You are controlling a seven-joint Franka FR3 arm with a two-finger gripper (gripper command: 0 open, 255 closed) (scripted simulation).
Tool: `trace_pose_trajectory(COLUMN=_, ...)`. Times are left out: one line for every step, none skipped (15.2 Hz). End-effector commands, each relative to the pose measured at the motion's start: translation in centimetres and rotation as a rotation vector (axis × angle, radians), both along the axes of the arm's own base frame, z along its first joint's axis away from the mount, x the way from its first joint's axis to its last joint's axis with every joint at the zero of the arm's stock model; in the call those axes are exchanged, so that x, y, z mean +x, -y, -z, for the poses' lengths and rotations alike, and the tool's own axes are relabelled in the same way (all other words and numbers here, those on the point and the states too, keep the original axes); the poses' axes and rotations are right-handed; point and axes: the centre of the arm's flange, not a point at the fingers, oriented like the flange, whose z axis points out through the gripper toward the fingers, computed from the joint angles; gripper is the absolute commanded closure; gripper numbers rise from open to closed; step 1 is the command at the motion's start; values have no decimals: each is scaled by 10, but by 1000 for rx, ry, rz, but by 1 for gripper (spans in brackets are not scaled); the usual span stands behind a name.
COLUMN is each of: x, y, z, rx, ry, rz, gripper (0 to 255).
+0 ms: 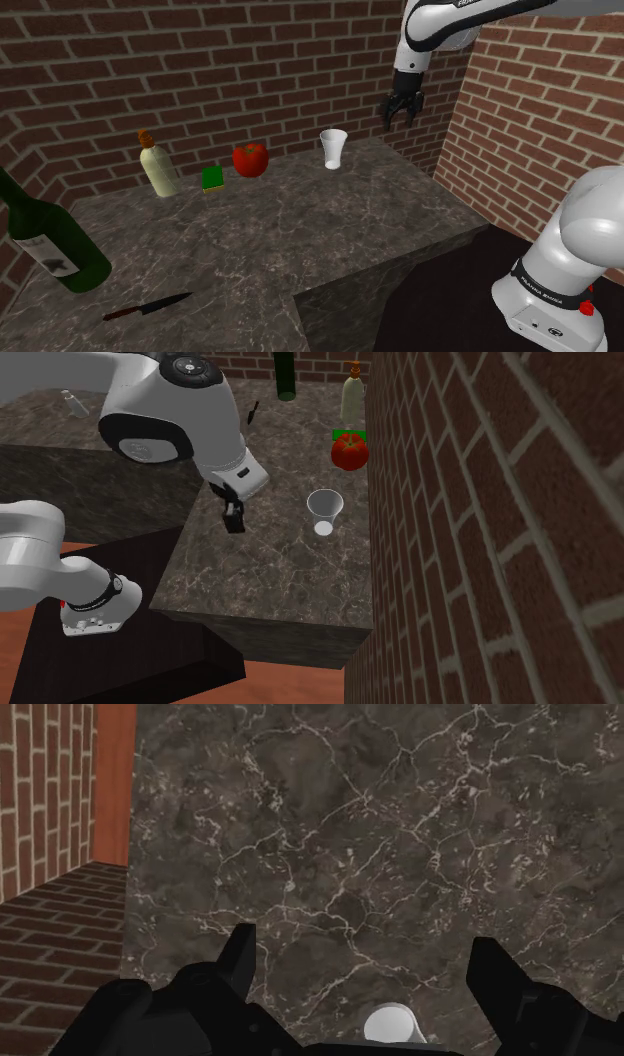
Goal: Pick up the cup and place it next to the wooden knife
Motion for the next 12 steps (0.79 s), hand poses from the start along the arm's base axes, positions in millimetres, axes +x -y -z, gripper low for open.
trace_pose_trajectory(x=27, y=3, z=14, rx=19, ry=9, rz=6, gripper=0)
trace_pose_trajectory(x=39, y=5, z=19, rx=28, ry=14, rz=8, gripper=0)
trace_pose_trajectory(x=50, y=8, z=24, rx=37, ry=18, rz=11, gripper=0)
trace_pose_trajectory(x=62, y=10, z=29, rx=46, ry=23, rz=13, gripper=0)
trace_pose_trajectory(x=74, y=12, z=33, rx=56, ry=27, rz=16, gripper=0)
trace_pose_trajectory(x=85, y=14, z=38, rx=65, ry=31, rz=18, gripper=0)
trace_pose_trajectory(x=97, y=16, z=43, rx=74, ry=36, rz=21, gripper=0)
trace_pose_trajectory(x=109, y=18, z=47, rx=84, ry=40, rz=23, gripper=0)
trace_pose_trajectory(x=121, y=20, z=52, rx=93, ry=45, rz=26, gripper=0)
trace_pose_trajectory(x=132, y=22, z=57, rx=102, ry=49, rz=28, gripper=0)
trace_pose_trajectory(x=144, y=24, z=61, rx=112, ry=53, rz=31, gripper=0)
trace_pose_trajectory(x=156, y=26, z=66, rx=121, ry=58, rz=33, gripper=0)
